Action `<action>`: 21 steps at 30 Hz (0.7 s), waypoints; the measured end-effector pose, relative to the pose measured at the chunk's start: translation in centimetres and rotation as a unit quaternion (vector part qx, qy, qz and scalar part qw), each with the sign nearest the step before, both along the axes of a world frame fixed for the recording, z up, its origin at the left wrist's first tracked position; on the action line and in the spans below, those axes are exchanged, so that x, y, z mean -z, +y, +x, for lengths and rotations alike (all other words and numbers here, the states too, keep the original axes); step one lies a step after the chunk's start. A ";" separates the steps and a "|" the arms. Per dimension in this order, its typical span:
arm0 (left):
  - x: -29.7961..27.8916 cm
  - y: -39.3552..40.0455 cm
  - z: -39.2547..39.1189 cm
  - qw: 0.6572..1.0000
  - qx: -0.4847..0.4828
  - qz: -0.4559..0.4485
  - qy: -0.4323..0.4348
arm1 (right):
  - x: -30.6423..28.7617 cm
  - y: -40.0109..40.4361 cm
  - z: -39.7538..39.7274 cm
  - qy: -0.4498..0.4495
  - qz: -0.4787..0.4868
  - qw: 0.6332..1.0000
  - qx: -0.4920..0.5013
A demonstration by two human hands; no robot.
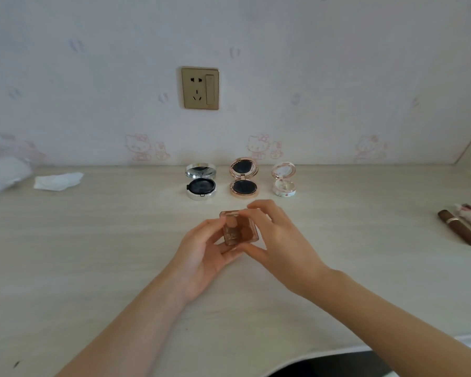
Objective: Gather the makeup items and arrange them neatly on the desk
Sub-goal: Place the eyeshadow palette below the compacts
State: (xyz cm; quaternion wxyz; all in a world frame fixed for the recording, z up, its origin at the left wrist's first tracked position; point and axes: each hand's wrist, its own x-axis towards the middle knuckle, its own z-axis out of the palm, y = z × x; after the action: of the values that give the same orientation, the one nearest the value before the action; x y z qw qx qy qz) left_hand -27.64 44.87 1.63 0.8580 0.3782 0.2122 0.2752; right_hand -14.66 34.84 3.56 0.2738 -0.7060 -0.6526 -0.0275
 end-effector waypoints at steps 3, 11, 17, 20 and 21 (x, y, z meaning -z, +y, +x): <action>0.0 0.0 -0.3 1.000 0.020 0.006 -0.010 | -0.1 0.3 -0.3 0.008 0.009 1.000 0.008; 0.3 -0.1 -0.2 0.999 0.031 0.036 -0.016 | -0.3 0.0 -0.4 -0.001 0.019 1.000 -0.003; 0.7 -0.1 -0.3 0.998 0.033 0.053 0.005 | -0.7 -0.2 0.0 0.001 0.003 0.999 -0.035; 0.7 -0.1 -0.4 0.997 0.036 0.060 0.017 | -0.9 -0.1 0.3 0.059 0.007 0.997 -0.052; 0.7 -0.1 -0.4 0.997 0.035 0.060 0.020 | -1.0 0.0 0.5 0.078 0.006 0.995 -0.057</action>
State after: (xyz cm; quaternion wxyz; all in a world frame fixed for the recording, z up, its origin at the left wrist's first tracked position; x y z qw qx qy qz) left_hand -28.02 44.80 0.90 0.8385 0.4418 0.1993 0.2492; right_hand -14.21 34.81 4.59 0.3295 -0.6661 -0.6680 0.0392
